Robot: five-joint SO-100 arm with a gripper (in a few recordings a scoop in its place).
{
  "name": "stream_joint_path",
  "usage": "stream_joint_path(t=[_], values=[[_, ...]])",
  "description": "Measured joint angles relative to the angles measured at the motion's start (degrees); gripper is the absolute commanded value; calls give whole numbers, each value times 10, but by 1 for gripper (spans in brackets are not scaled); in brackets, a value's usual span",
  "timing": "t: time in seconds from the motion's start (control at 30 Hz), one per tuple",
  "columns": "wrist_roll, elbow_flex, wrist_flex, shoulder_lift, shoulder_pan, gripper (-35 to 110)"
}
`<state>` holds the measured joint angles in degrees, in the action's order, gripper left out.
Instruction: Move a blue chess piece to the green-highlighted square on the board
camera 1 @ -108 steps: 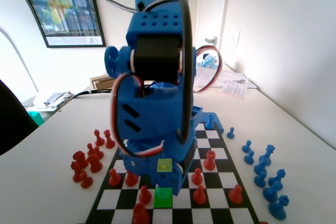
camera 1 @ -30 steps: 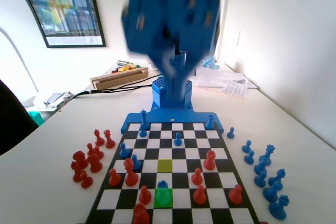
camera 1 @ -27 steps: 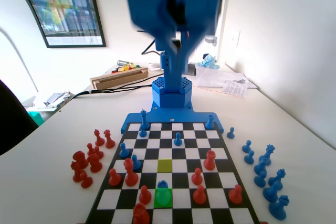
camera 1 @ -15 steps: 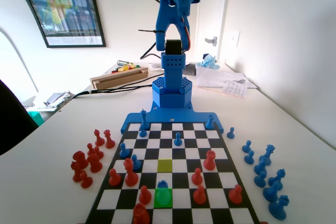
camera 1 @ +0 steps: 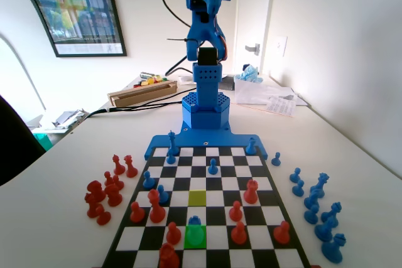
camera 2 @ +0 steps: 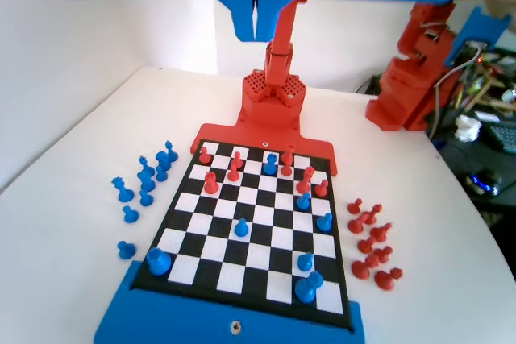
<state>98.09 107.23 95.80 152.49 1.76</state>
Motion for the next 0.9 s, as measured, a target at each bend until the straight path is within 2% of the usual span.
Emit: stream_joint_path(t=[0.43,0.9], values=[[18,155,-47,171,0,1],[36,175,-49,212,-18,1]])
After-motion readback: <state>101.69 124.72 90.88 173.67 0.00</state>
